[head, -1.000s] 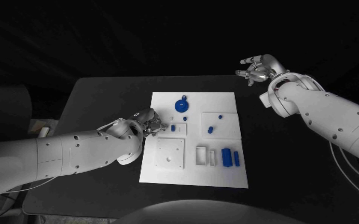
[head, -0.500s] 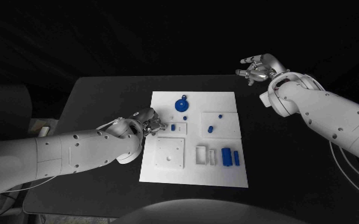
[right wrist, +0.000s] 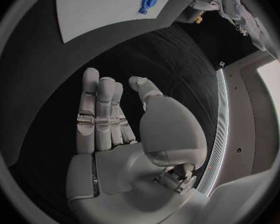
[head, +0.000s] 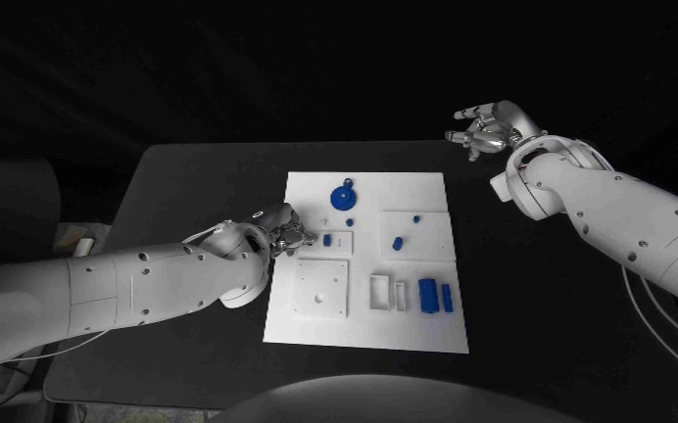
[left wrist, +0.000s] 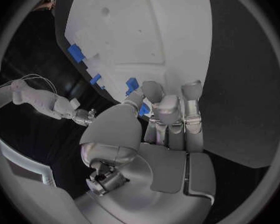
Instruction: Assemble the parts on the task board
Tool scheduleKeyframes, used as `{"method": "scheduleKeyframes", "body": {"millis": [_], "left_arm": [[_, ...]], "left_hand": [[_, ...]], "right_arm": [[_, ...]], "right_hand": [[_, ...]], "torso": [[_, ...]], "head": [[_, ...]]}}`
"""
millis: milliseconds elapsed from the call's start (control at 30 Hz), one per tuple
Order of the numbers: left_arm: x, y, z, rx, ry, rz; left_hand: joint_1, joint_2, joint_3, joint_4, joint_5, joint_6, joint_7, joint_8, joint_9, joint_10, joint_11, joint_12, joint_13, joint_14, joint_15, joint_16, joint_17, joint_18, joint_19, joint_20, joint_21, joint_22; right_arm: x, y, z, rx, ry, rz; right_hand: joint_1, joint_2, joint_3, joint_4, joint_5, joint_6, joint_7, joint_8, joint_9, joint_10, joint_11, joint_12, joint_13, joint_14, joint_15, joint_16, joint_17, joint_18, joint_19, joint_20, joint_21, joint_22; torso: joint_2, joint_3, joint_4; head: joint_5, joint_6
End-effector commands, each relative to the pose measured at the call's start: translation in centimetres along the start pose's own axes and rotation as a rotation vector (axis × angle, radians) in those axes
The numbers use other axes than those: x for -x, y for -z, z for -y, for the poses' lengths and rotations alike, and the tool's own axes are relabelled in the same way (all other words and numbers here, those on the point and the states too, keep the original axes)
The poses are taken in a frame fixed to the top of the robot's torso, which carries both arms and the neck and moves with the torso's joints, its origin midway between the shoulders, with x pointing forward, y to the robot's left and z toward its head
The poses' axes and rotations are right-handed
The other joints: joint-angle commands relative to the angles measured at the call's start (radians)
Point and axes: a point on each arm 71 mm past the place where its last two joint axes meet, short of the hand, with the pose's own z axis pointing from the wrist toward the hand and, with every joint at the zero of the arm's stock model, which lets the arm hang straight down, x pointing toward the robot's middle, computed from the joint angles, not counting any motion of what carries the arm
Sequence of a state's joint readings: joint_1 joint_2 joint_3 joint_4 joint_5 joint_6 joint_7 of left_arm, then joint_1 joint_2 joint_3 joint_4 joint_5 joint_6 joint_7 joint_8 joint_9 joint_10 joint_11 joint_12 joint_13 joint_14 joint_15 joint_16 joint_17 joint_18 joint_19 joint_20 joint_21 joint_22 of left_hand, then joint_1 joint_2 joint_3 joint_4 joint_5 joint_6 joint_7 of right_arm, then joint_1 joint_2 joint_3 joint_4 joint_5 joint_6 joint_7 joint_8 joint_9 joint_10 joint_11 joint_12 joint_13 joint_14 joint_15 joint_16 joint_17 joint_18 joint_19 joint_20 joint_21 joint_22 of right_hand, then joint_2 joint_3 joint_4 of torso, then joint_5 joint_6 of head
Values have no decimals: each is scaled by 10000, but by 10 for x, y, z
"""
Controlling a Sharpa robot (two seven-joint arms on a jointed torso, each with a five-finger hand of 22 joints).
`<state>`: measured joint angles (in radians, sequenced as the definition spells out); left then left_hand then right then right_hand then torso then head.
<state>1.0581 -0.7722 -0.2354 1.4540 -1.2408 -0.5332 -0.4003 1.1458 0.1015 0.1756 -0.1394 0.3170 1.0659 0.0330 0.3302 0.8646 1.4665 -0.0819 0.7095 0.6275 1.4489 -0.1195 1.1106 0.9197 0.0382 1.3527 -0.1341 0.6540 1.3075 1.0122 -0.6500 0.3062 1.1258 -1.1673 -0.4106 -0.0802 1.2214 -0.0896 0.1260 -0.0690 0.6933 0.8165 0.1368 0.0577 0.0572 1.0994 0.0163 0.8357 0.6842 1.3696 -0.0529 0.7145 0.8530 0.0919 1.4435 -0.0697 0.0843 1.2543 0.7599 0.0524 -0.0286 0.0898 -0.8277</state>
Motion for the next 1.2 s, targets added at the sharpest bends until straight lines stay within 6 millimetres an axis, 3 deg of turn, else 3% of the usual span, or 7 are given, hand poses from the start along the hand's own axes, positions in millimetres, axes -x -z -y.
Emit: {"method": "scheduleKeyframes", "body": {"millis": [33, 567, 667, 900, 1100, 1200], "left_arm": [[-7, 1, -6, 350, -197, -551], [-8, 0, -7, 441, -240, -663], [-9, 0, -6, 466, -230, -775], [-10, -1, -6, 497, -226, -893], [-11, -1, -6, 518, -256, -981], [-11, -1, -6, 526, -275, -1026]], "left_hand": [[233, 128, 62, -15, 50, 654, -610, 40, -11, 429, -81, 21, 12, 10, 9, -7, -11, 3, 26, 19, -27, 400], [197, 122, 38, 16, 41, 647, -606, 36, -22, 428, -65, 6, 12, -5, 14, -46, -57, 1, 12, 20, -62, 391], [167, 82, -2, 62, 34, 671, -606, -2, -79, 434, -52, -11, -2, -5, 22, -91, -97, 5, -4, 27, -127, 373], [103, -96, -196, 270, -59, 760, -639, -18, -170, 434, -55, -5, -29, 2, 24, -118, -115, -9, 0, 27, -193, 365], [201, -235, -440, 750, -186, 787, -674, 69, -115, 435, -65, 11, -56, 6, 20, -119, -115, -33, 6, 20, -241, 366], [231, -275, -452, 739, -199, 803, -679, 80, -111, 435, -68, 14, -56, 8, 19, -111, -105, -33, 5, 20, -242, 366]], "right_arm": [[-1, 0, -1, 29, 2, -83], [-1, 0, 0, 26, 5, -82], [-1, 0, 0, 28, 2, -82], [-2, 0, -1, 48, -12, -98], [-2, 0, -1, 35, -9, -96], [-2, 0, -1, 35, -9, -100]], "right_hand": [[-44, -55, 27, 24, 62, -28, 8, -14, 5, 25, -14, 43, -8, 54, 1, -47, 8, 15, 53, -9, -50, -12], [-56, -67, 41, 19, 84, -26, 8, -13, 5, 30, -14, 44, -9, 57, 0, -47, 9, 15, 53, -10, -48, -8], [-82, -57, 70, 34, 262, -35, 9, -15, 4, 24, -17, 35, -15, 53, -1, -50, 9, 15, 47, -10, -51, -8], [-106, -62, 97, 48, 297, -32, 9, -15, 4, 25, -17, 36, -14, 52, -2, -52, 8, 13, 49, -12, -48, -4], [-121, -75, 119, 60, 324, -22, 7, -13, 5, 26, -19, 39, -12, 54, -3, -51, 9, 12, 48, -13, -48, -3], [-121, -75, 119, 60, 324, -22, 7, -13, 5, 26, -19, 39, -12, 54, -3, -51, 9, 12, 48, -13, -48, -3]], "torso": [[3, 3, -2], [-2, 9, -6], [2, 5, -6], [1, 2, -2], [2, -6, -3], [3, -2, -1]], "head": [[1, -11], [11, -16], [12, -20], [1, -15], [-5, -29], [-7, -30]]}}
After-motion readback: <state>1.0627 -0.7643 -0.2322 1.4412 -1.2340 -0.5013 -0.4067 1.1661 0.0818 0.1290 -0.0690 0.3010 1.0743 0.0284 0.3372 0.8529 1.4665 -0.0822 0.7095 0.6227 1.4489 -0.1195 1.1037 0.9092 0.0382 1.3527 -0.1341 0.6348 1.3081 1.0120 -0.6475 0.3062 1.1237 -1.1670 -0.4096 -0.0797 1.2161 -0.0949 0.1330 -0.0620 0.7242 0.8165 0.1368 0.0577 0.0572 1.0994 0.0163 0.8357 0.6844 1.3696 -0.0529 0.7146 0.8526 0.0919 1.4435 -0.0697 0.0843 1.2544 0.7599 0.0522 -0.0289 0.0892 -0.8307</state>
